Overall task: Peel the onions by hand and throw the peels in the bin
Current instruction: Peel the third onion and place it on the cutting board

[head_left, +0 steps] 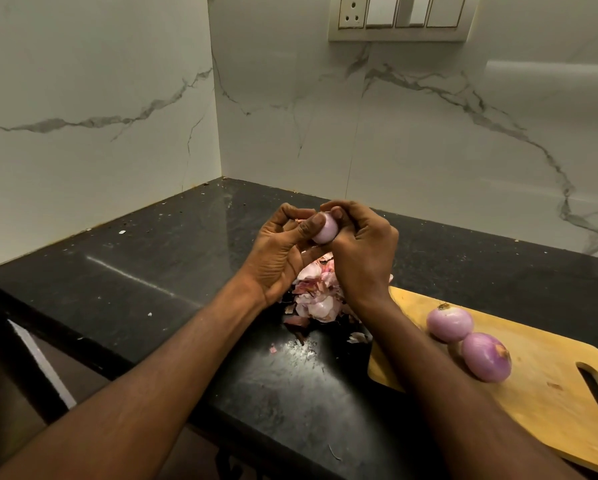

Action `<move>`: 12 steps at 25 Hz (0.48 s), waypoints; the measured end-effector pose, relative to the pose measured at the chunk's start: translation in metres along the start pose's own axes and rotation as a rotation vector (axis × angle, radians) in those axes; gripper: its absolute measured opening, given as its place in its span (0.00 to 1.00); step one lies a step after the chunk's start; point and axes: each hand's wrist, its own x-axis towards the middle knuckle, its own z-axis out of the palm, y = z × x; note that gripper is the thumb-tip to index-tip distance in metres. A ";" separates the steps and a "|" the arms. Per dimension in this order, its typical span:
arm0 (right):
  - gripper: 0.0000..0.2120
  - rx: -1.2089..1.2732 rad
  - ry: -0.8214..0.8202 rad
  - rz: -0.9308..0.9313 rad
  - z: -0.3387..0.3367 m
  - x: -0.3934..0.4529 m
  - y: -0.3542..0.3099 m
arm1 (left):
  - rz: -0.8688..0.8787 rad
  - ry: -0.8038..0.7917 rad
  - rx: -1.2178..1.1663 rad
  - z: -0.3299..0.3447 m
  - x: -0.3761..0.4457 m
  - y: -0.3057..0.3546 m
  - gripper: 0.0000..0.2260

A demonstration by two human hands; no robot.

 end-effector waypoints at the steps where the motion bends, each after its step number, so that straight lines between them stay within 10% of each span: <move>1: 0.10 -0.026 0.046 0.028 -0.002 0.003 0.001 | -0.006 0.002 0.017 0.001 -0.001 -0.002 0.06; 12: 0.11 0.139 -0.110 0.335 -0.007 0.013 0.011 | -0.037 0.131 -0.051 -0.003 0.006 -0.004 0.13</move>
